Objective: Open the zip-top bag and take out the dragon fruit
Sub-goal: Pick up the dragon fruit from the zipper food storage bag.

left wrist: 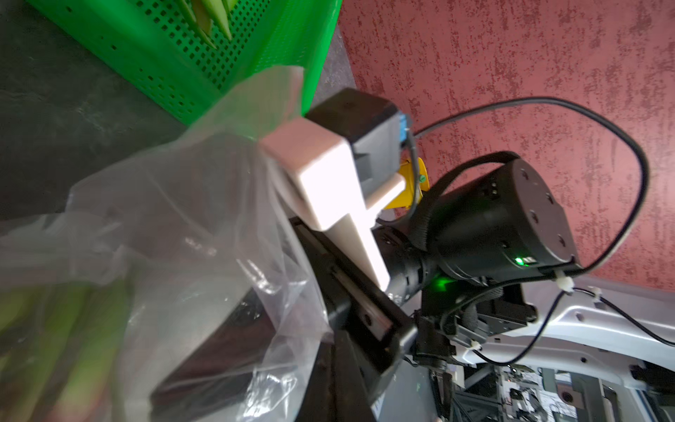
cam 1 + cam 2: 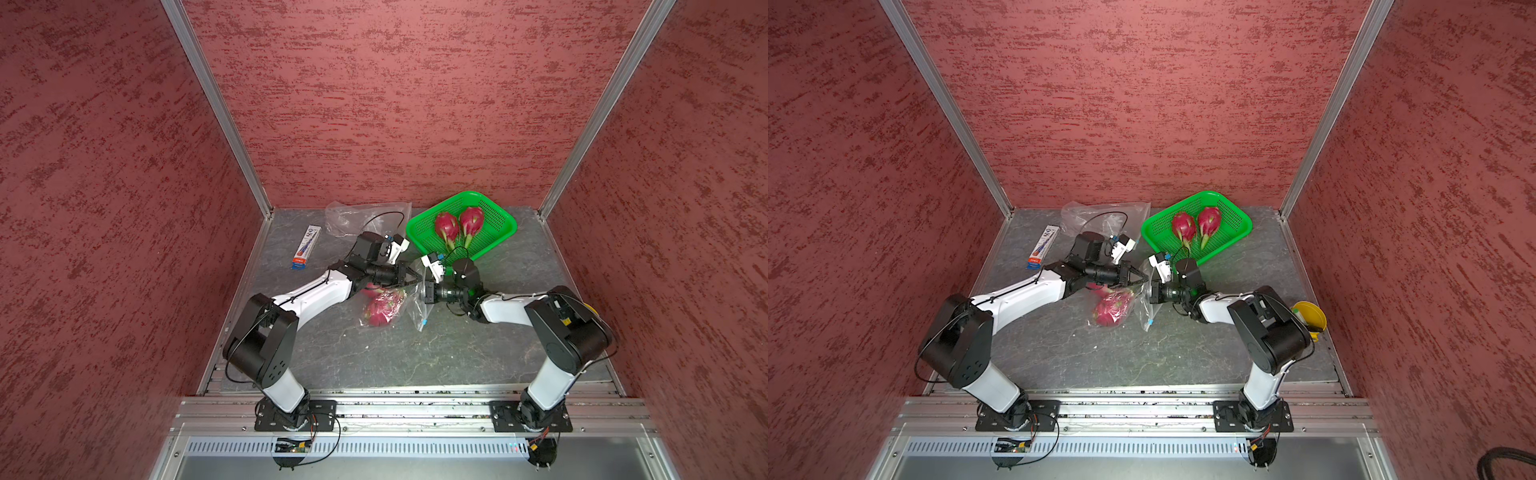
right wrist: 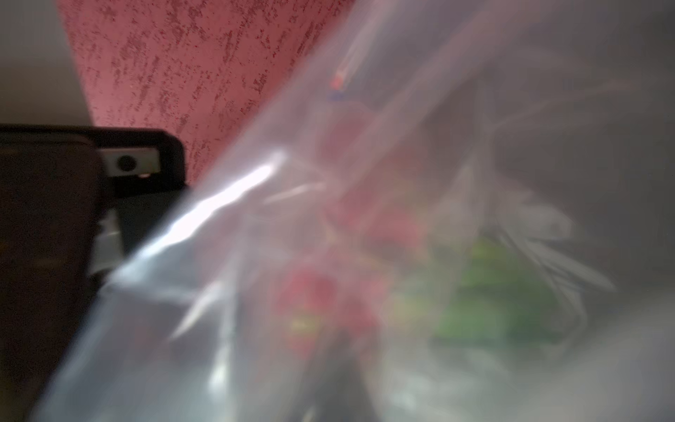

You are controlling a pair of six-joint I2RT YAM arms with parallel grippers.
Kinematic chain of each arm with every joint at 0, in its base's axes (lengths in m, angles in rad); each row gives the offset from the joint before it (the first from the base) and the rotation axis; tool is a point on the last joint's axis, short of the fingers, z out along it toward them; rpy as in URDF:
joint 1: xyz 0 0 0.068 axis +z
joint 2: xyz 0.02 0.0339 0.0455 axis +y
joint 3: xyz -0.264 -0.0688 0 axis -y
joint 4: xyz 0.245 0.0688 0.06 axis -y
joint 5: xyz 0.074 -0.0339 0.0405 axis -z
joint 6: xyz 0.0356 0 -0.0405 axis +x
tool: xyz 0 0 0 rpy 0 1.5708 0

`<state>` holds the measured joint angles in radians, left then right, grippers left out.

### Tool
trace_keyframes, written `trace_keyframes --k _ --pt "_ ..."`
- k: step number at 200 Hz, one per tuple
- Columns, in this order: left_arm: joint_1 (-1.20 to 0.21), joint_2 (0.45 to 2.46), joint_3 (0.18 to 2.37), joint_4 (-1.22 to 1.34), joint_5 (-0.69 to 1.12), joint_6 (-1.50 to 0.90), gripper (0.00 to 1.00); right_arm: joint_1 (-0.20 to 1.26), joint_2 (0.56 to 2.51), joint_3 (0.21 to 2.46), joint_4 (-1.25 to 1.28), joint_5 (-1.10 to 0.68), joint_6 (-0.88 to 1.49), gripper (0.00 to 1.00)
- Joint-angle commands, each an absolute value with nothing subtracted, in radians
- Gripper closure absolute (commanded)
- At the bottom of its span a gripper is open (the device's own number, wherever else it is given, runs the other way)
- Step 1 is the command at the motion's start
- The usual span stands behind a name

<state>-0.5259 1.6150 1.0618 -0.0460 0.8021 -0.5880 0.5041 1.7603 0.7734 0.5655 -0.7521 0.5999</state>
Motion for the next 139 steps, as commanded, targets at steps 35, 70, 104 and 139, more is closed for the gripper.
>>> trace_keyframes --k 35,70,104,139 --pt "-0.402 1.475 0.929 0.068 0.868 -0.658 0.83 0.513 1.799 0.873 0.416 -0.686 0.499 0.92" --pt "-0.289 1.408 0.841 -0.046 0.678 -0.585 0.68 0.532 1.824 0.865 0.386 -0.685 0.477 0.91" --pt "-0.275 1.394 0.796 -0.09 0.556 -0.534 0.64 0.559 1.828 0.856 0.356 -0.694 0.467 0.91" --pt "-0.273 1.356 0.729 -0.111 0.561 -0.558 0.61 0.597 1.802 0.81 0.324 -0.726 0.475 0.91"
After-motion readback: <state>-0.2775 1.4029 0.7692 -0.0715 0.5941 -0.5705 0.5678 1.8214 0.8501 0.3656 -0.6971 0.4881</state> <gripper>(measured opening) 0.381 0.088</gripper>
